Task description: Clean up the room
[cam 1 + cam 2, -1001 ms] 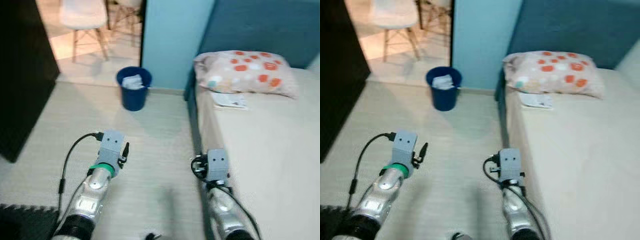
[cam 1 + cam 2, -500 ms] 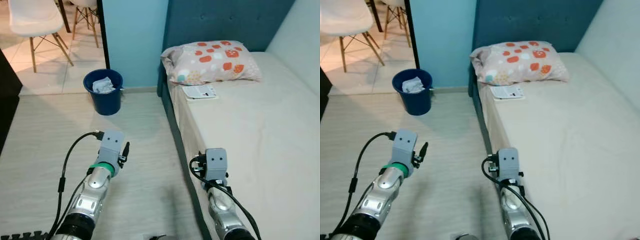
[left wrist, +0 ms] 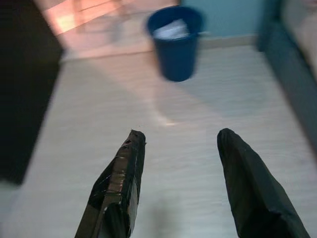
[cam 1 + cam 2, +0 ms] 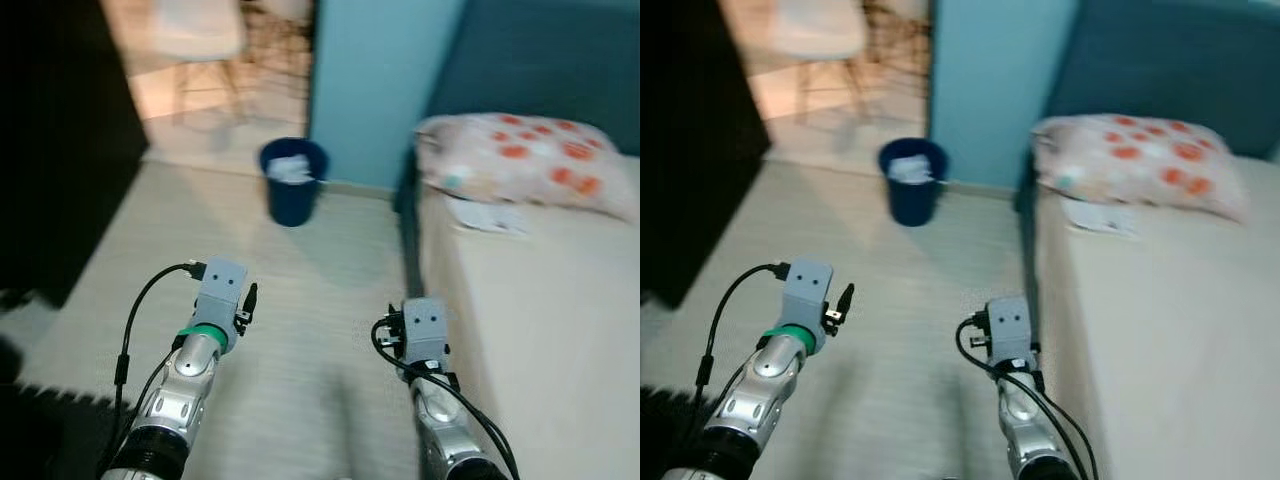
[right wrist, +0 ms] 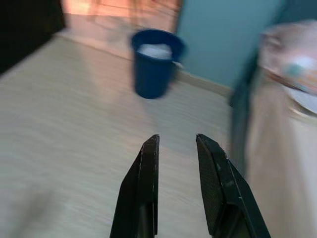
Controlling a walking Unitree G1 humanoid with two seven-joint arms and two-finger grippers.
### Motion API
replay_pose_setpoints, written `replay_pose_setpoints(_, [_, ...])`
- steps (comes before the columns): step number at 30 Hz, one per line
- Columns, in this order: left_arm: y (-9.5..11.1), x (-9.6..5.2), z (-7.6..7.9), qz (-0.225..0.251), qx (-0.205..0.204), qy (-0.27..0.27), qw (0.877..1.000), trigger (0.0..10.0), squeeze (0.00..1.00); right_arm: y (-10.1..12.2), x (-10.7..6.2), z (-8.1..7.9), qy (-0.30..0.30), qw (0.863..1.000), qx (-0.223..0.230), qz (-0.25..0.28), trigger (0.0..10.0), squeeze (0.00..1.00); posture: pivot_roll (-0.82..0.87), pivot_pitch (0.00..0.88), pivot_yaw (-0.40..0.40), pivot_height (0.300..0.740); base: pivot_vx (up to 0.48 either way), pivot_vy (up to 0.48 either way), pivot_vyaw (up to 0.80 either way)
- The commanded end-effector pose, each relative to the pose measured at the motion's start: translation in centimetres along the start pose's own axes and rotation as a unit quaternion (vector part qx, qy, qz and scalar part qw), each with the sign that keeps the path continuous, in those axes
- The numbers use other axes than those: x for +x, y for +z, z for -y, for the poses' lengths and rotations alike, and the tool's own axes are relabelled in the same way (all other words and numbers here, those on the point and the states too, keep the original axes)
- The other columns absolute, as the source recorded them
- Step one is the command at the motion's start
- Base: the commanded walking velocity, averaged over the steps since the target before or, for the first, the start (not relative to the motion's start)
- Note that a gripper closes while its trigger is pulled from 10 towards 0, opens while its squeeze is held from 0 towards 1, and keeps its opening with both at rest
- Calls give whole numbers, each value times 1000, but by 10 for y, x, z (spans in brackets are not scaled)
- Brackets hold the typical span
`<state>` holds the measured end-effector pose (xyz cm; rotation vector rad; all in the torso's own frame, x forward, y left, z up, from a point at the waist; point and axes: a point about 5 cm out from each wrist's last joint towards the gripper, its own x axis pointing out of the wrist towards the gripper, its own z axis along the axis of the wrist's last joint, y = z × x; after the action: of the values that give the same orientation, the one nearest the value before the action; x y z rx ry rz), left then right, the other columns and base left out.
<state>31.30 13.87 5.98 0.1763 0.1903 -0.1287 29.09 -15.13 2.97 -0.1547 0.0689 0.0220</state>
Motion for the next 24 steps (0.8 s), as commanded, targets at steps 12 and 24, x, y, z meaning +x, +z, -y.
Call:
replay_pose_setpoints(12, [-8,-4,3,-18,3,-5,1000,10000,0,-11,-8,2,-9,1000,1,-19,10000,0,-93,34,31,740,0,0,0])
replay_pose_setpoints(24, [-20,-12,7,-15,2,-15,1000,10000,0,-14,-14,-3,-1,1000,1,-22,10000,0,-97,41,18,740,0,0,0])
